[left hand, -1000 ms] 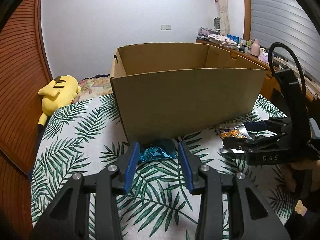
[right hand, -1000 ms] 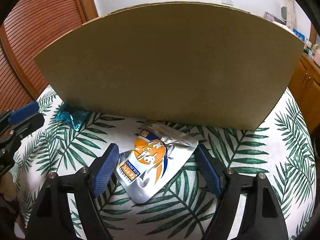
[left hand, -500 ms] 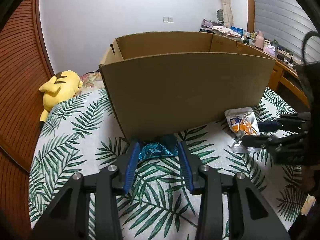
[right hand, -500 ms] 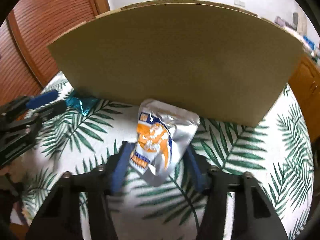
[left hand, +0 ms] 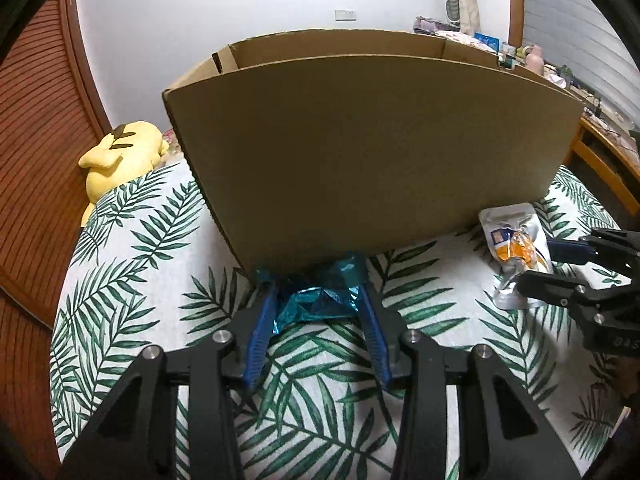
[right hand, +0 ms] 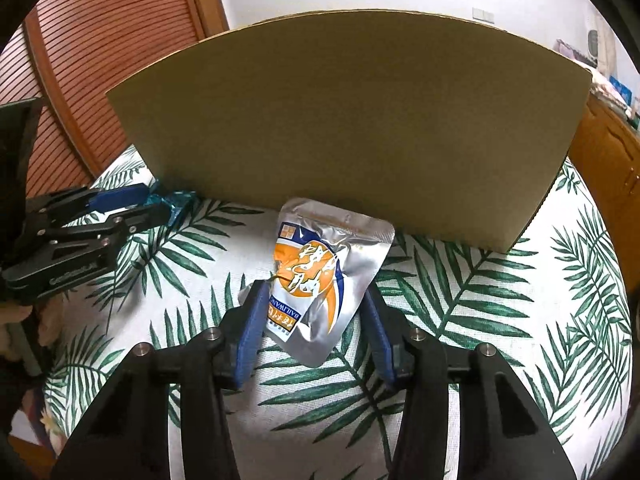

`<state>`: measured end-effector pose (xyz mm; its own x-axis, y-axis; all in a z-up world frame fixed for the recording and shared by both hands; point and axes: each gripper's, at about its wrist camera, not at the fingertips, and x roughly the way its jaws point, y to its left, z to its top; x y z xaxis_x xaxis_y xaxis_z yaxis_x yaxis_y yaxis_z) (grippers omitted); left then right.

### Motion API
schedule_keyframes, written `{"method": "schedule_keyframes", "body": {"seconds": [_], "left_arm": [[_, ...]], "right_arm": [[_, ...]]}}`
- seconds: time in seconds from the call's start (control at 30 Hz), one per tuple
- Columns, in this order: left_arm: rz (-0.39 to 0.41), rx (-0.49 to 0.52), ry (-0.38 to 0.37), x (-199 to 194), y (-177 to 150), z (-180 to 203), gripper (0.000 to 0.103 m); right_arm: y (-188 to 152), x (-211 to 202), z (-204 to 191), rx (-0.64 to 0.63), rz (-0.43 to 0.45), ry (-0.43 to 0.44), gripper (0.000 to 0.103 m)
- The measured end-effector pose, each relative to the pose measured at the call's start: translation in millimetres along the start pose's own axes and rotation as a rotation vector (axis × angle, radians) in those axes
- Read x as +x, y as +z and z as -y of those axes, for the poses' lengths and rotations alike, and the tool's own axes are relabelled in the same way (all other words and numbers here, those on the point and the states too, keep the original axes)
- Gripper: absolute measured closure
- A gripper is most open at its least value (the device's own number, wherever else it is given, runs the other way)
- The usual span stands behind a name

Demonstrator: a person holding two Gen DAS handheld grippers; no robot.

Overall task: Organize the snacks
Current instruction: 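Close the right tool on the silver pouch while the left tool grasps the teal candy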

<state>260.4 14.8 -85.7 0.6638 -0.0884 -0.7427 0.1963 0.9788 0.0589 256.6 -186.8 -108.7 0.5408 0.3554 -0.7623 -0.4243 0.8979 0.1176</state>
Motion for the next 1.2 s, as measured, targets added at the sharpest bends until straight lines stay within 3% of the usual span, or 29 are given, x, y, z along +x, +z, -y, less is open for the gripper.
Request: {"method": "schedule_keyframes", "body": {"seconds": [0.33,0.47,0.57,0.83,1.2], "left_arm": [[-0.028,0.000,0.016,13,2,2,0.053],[-0.052,-0.036,0.006,19,3,-3,0.043],[-0.060,-0.092,-0.028,21,2,-12,0.041],[-0.058,-0.090,-0.025,20,2,-10,0.041],[-0.040,-0.084,-0.043,9,-7,-8,0.066]], "right_arm": [[-1,0,-1,-0.002,0.002,0.005,0.055],[-1,-1,-1,-0.002,0.002,0.006,0.055],[-1,-1,-1,-0.002,0.003,0.005,0.055],[-1,-1,-1,-0.002,0.002,0.005,0.055],[-1,-1,-1,-0.003,0.002,0.004,0.055]]}}
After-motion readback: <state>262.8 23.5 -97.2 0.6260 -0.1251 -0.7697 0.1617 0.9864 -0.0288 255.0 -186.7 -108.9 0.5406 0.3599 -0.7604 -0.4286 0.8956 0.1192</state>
